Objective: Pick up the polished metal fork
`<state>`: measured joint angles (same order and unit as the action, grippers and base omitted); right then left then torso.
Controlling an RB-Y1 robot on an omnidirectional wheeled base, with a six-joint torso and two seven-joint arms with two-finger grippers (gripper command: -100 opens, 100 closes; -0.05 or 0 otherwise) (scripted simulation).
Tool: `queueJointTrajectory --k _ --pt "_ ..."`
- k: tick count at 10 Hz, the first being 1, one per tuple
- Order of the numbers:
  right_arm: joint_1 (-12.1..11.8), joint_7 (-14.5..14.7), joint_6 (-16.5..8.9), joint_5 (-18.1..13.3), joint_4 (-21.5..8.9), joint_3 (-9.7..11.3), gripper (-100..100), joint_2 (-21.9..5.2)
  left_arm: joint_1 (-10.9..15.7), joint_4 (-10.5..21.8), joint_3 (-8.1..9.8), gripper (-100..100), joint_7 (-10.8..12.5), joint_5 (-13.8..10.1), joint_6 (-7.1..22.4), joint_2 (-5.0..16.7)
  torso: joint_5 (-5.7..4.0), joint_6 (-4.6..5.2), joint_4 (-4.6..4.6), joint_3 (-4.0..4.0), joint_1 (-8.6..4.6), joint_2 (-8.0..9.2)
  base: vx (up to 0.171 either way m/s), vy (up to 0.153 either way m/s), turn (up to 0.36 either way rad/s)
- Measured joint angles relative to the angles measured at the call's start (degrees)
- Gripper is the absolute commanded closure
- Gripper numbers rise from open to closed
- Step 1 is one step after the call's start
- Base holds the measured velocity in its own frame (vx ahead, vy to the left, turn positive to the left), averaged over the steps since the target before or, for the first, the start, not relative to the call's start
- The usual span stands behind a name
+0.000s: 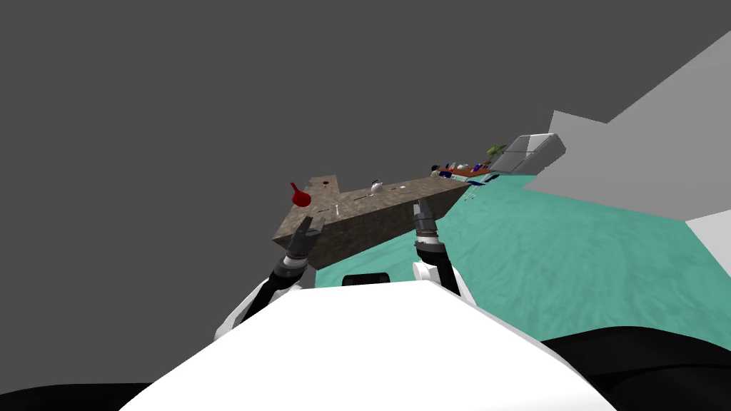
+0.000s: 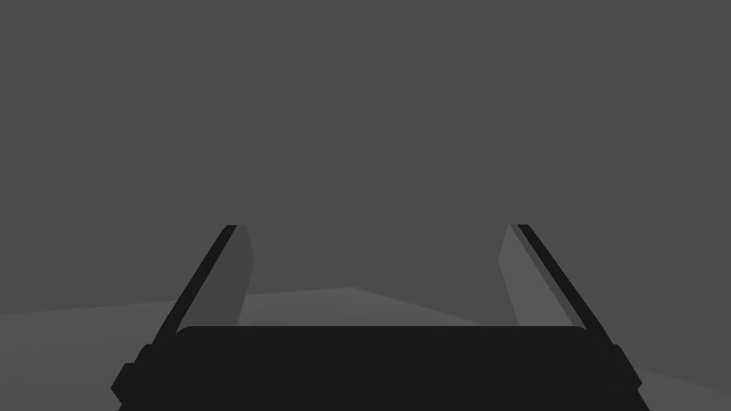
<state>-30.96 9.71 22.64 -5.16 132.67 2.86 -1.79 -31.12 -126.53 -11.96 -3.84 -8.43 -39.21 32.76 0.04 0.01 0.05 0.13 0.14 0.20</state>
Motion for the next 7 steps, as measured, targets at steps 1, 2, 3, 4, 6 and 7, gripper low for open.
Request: queueJointTrajectory --k 1,2,3,4,6,7 --pt "0.0 0.0 0.0 0.0 0.0 0.0 0 0.0 -0.1 0.7 -0.48 -100 0.0 -0.3 0.2 1.3 0.0 -0.03 0.0 -0.02 0.02 -0.05 -0.064 0.008 -0.212" --pt "0.0 0.0 0.0 0.0 0.0 0.0 0 0.0 -0.5 1.8 -0.7 -100 0.3 -1.3 0.2 3.1 0.0 0.0 0.0 -0.01 0.01 -0.01 -0.052 0.003 -0.089" --pt "0.0 0.0 0.0 0.0 0.0 0.0 0 0.0 -0.6 2.4 -1.05 -100 0.5 -1.7 0.3 4.7 0.0 -0.04 0.0 -0.02 -0.02 -0.05 -0.049 -0.005 -0.187" --pt "0.0 0.0 0.0 0.0 0.0 0.0 0 0.0 -0.4 3.5 -1.95 -100 0.6 -2.4 0.9 6.2 -0.01 0.0 -0.01 -0.04 -0.04 -0.07 -0.04 -0.002 -0.105" --pt "0.0 0.0 0.0 0.0 0.0 0.0 0 0.0 -0.7 5.7 -2.46 -100 1.1 -3.9 1.3 10.0 -0.01 0.0 -0.02 -0.07 -0.06 -0.13 -0.031 -0.012 -0.159" --pt "0.0 0.0 0.0 0.0 0.0 0.0 0 0.0 -0.9 6.2 -2.93 -100 1.2 -4.3 1.7 11.6 -0.02 -0.04 -0.03 -0.08 -0.06 -0.15 -0.03 -0.014 -0.252"
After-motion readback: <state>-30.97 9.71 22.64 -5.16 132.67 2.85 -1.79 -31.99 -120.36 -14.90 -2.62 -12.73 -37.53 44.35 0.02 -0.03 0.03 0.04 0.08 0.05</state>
